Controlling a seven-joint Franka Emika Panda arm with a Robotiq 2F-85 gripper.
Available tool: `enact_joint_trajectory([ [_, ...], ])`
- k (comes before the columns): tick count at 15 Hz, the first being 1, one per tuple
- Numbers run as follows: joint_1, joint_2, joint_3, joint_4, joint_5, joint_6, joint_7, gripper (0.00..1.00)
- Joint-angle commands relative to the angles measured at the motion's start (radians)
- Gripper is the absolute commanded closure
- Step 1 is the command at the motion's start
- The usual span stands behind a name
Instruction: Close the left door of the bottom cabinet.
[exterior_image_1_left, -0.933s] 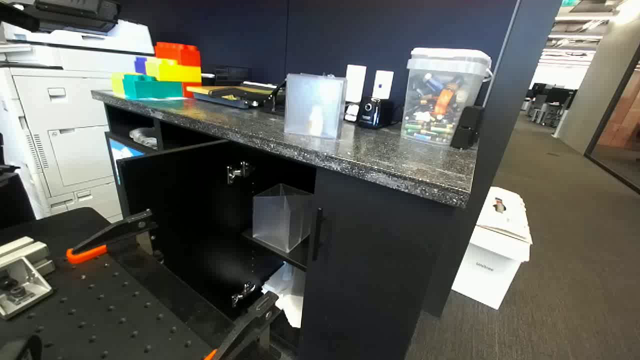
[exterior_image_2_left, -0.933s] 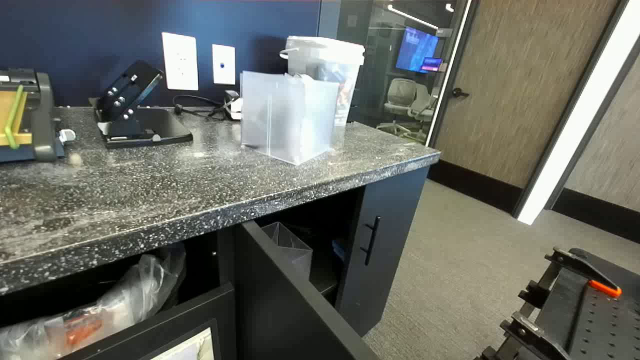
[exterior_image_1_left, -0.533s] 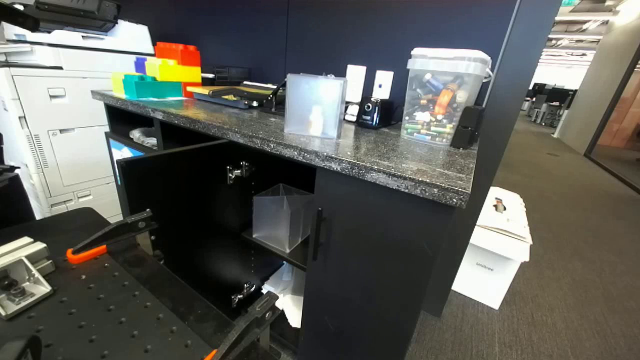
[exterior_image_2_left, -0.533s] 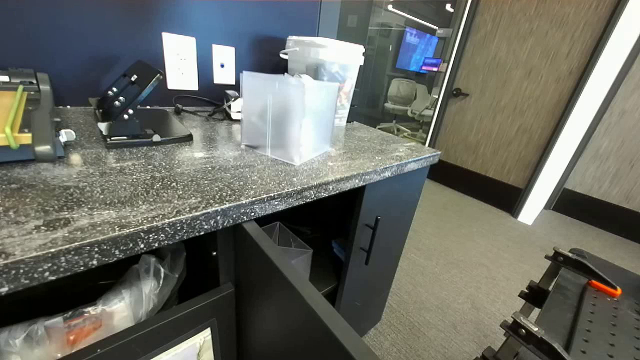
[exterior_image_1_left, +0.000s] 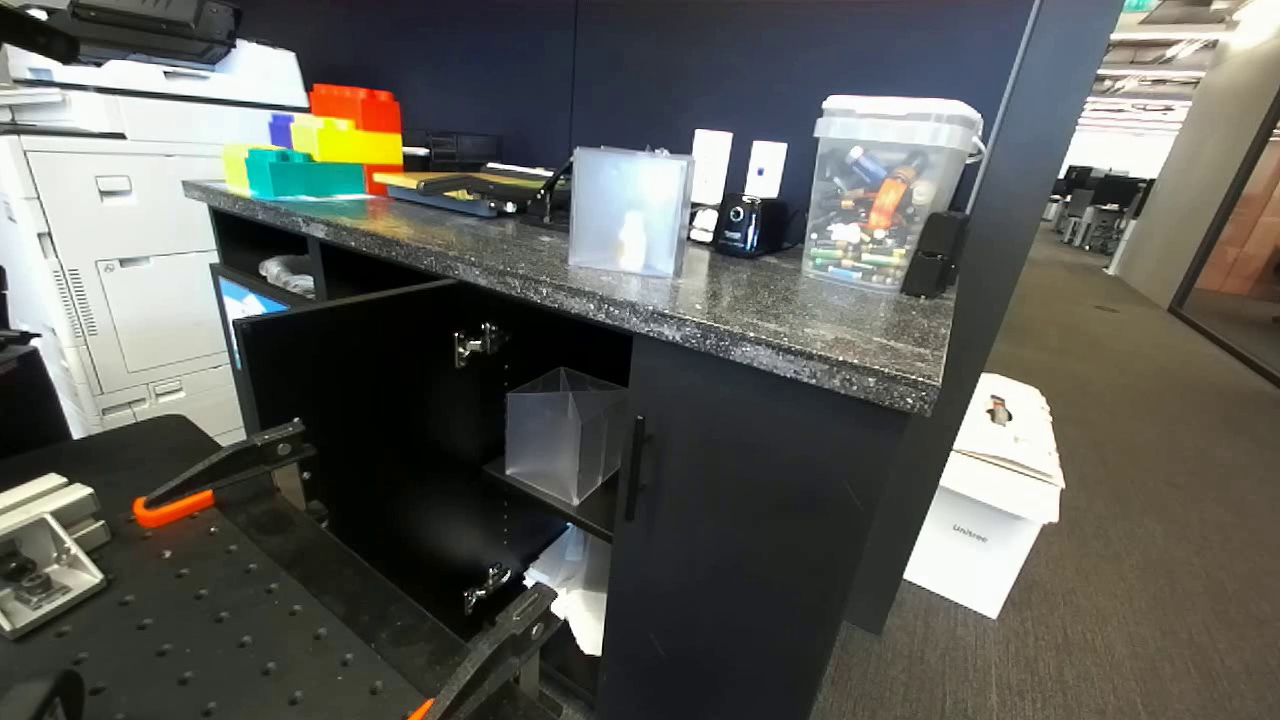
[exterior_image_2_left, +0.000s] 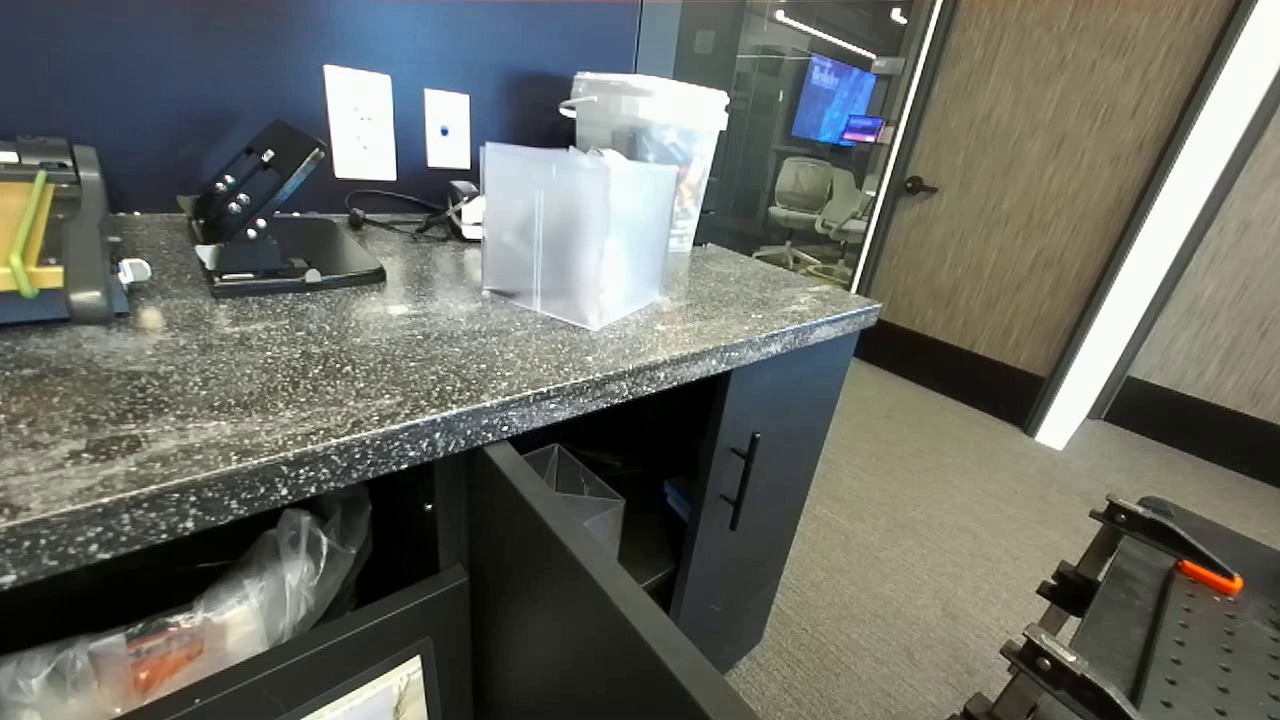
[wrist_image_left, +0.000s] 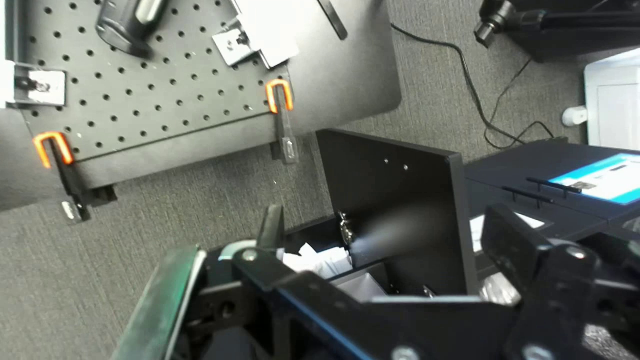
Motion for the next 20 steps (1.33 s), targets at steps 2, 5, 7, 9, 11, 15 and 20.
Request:
enact_joint_trajectory([
  [2, 0.034, 0.287, 0.104, 0.206, 0.034, 0.203, 0.127, 0.00],
  [5, 0.070, 0.475, 0.114, 0.346, 0.078, 0.309, 0.155, 0.00],
  [7, 0.097, 0.598, 0.123, 0.442, 0.111, 0.349, 0.156, 0.00],
  [9, 0.125, 0.721, 0.139, 0.534, 0.094, 0.384, 0.182, 0.00],
  [11, 0.163, 0.839, 0.153, 0.617, 0.060, 0.421, 0.220, 0.00],
  [15, 0.268, 1.074, 0.144, 0.780, -0.016, 0.479, 0.302, 0.00],
  [20, 0.365, 1.262, 0.120, 0.914, -0.053, 0.497, 0.376, 0.00],
])
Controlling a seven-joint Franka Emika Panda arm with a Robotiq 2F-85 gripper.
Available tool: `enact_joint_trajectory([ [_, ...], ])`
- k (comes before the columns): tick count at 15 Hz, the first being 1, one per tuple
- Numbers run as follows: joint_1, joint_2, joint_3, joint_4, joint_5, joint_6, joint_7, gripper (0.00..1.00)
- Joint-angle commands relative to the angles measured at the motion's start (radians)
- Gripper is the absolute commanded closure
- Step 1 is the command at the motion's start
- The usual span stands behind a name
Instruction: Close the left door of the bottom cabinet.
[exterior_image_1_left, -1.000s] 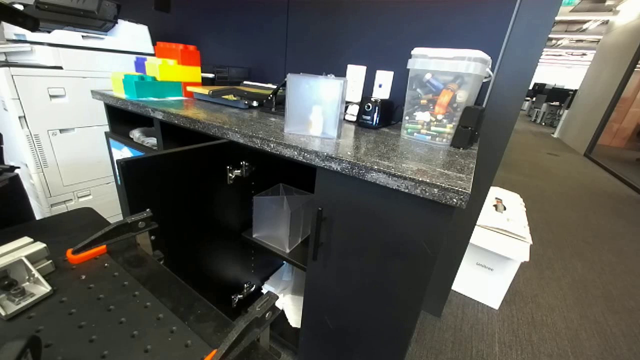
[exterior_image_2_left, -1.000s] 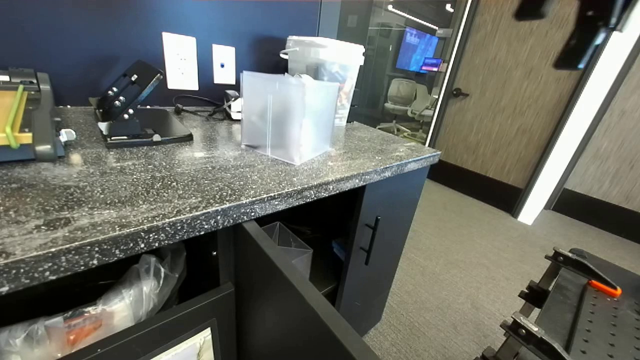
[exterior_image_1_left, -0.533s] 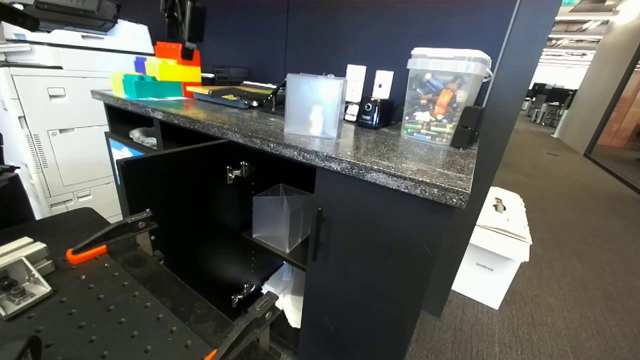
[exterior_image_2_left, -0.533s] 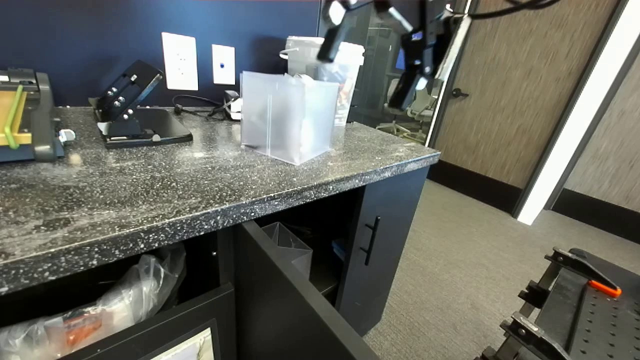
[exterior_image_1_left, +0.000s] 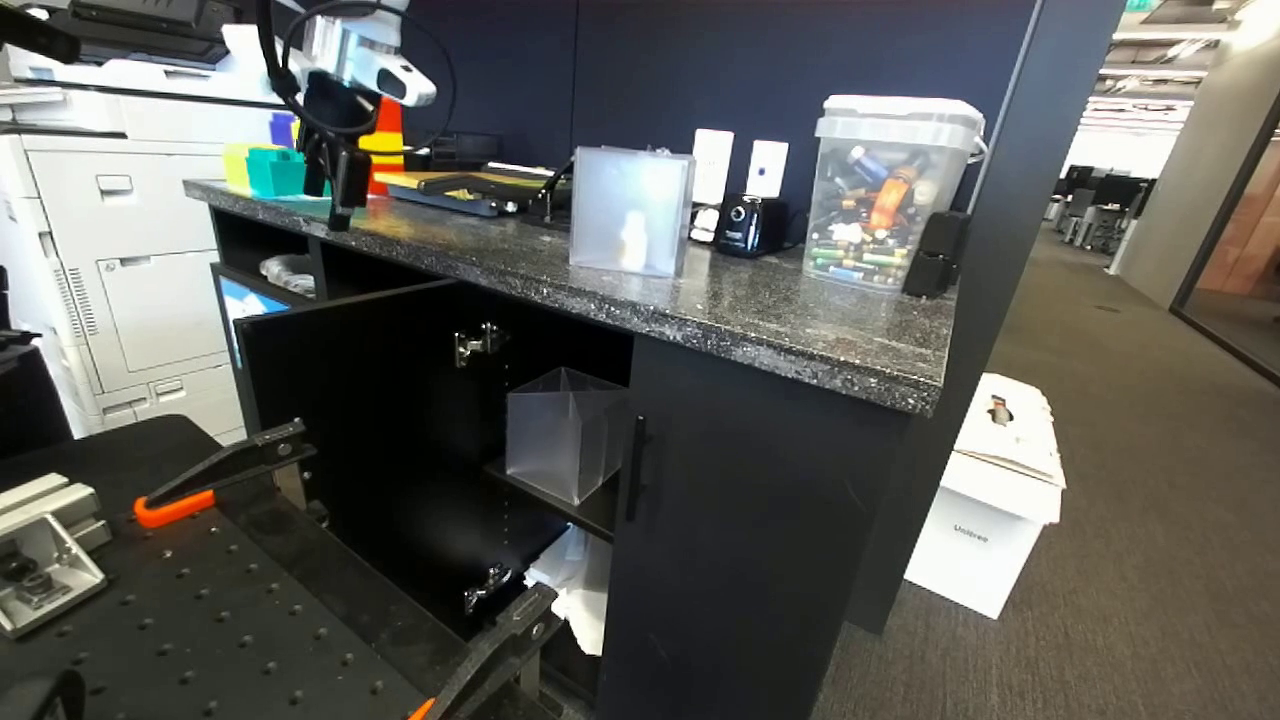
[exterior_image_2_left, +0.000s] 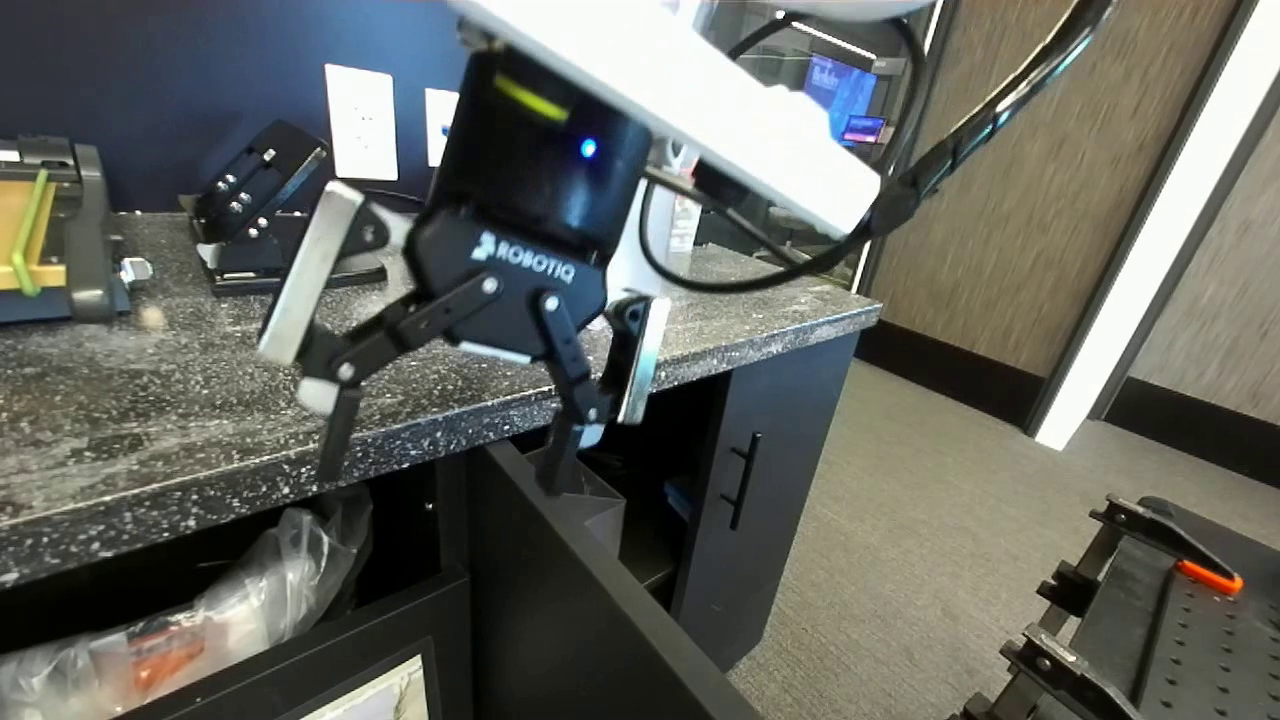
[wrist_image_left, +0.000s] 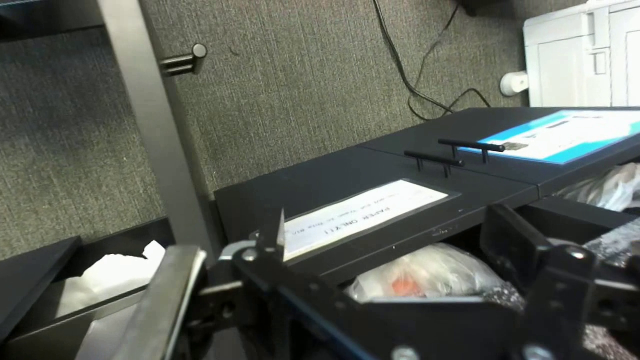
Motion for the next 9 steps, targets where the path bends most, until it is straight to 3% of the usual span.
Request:
enact_joint_trajectory([
  [1, 0.058, 0.113, -0.024, 0.112, -0.018, -0.004, 0.062, 0.00],
  [4, 0.075, 0.135, -0.035, 0.109, -0.002, 0.004, 0.115, 0.00],
  [9, 0.069, 0.112, -0.041, -0.027, 0.007, 0.090, 0.168, 0.00],
])
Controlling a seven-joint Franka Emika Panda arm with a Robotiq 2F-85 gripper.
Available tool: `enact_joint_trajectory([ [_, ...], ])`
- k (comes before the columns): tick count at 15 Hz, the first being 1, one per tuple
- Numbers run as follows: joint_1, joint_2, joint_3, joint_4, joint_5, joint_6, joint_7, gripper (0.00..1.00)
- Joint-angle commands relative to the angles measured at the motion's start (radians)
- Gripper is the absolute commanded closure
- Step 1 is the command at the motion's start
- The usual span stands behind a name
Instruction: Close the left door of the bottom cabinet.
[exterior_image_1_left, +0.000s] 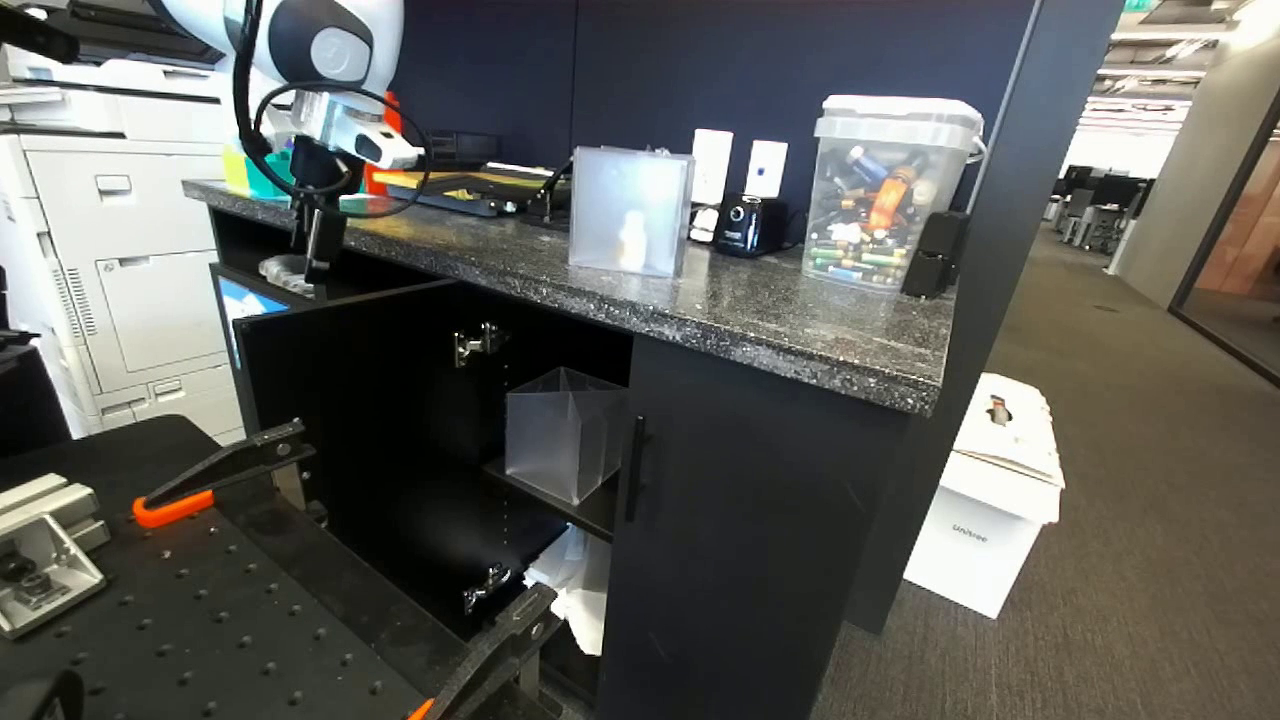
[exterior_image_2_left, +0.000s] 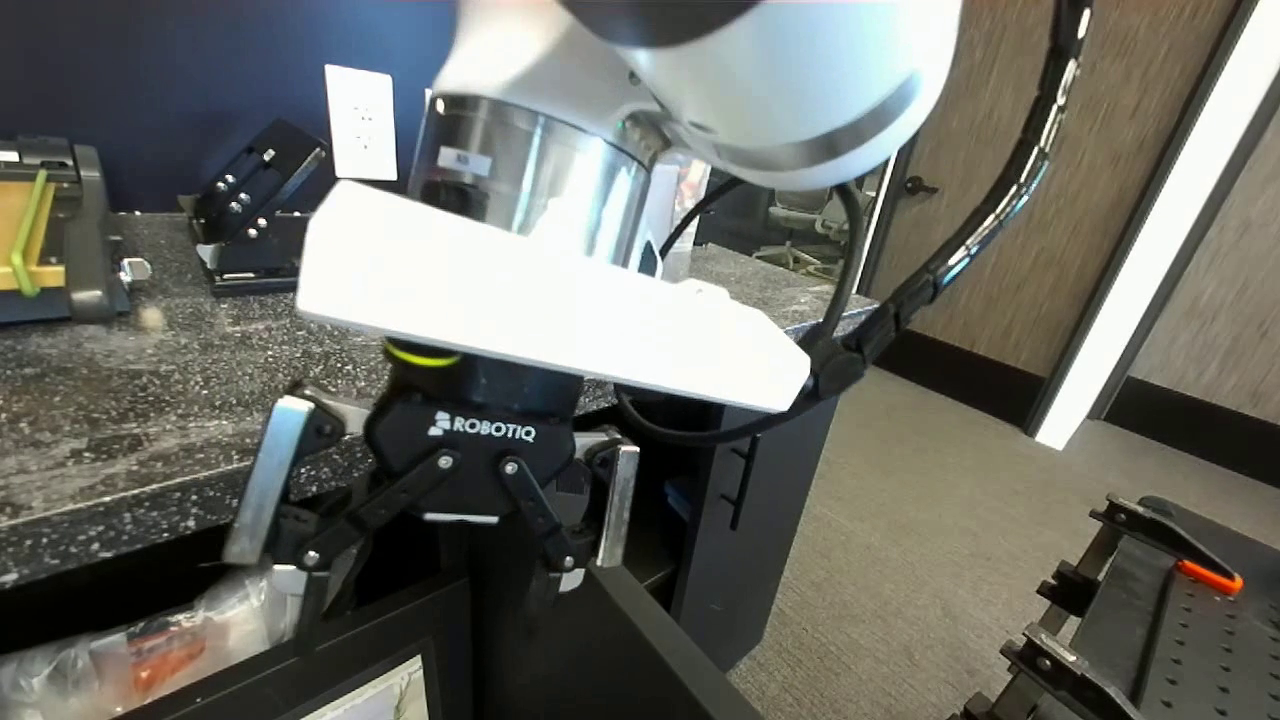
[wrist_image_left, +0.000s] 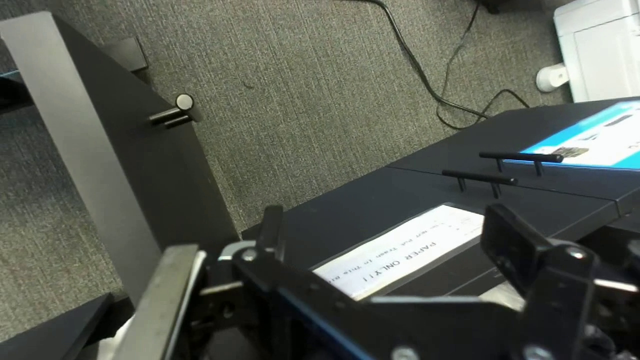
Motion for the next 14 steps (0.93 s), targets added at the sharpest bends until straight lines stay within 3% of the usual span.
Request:
enact_joint_trajectory([
  [1, 0.008, -0.021, -0.020, -0.114, 0.002, 0.106, 0.035, 0.00],
  [5, 0.018, 0.038, -0.054, -0.157, -0.022, 0.163, 0.059, 0.00],
  [10, -0.002, -0.038, -0.116, -0.231, -0.062, 0.152, 0.117, 0.00],
  [14, -0.011, -0.057, -0.210, -0.255, -0.127, 0.172, 0.177, 0.00],
])
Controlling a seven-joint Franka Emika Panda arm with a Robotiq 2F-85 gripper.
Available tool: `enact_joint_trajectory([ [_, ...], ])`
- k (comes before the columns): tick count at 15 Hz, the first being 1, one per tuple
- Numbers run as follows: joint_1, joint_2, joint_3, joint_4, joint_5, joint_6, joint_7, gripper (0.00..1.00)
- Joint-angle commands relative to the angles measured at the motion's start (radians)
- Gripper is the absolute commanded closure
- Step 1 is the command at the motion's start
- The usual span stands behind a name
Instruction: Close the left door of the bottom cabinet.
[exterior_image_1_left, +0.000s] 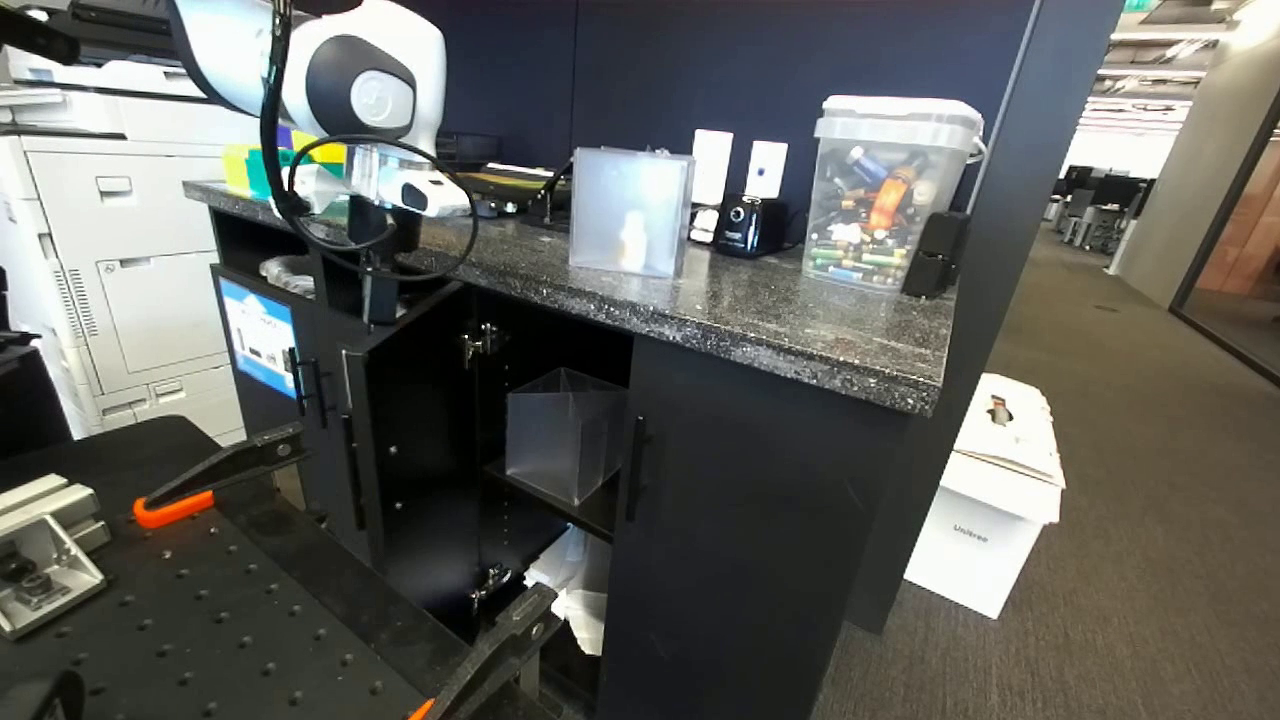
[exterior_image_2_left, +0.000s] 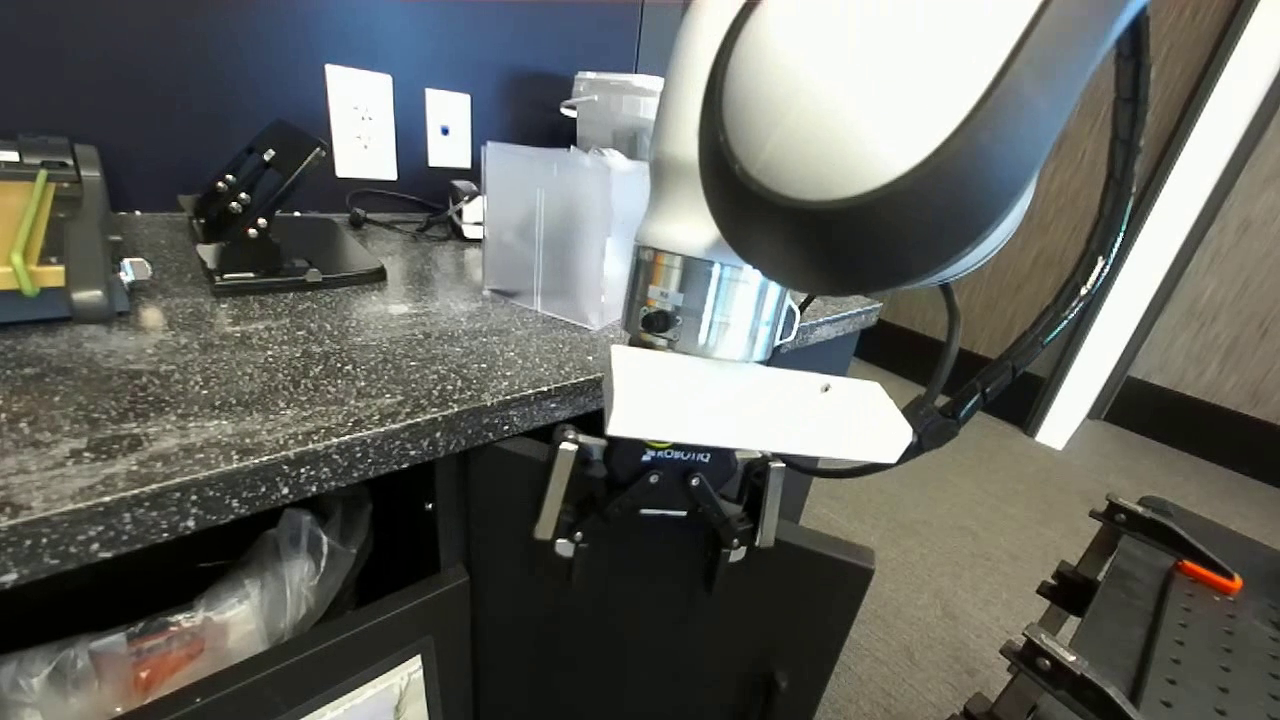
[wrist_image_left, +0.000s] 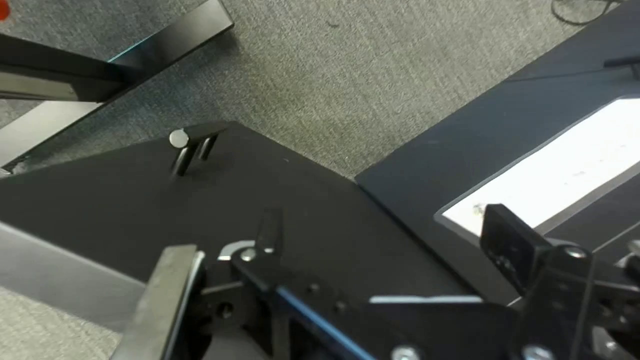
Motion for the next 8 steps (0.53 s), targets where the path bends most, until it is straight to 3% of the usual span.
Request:
enact_joint_trajectory([
  [1, 0.000, -0.002, -0.086, -0.037, -0.088, 0.057, 0.076, 0.00],
  [3, 0.012, 0.025, -0.147, -0.017, -0.153, 0.087, 0.119, 0.00],
  [8, -0.001, 0.191, -0.239, 0.205, -0.253, 0.044, 0.192, 0.00],
])
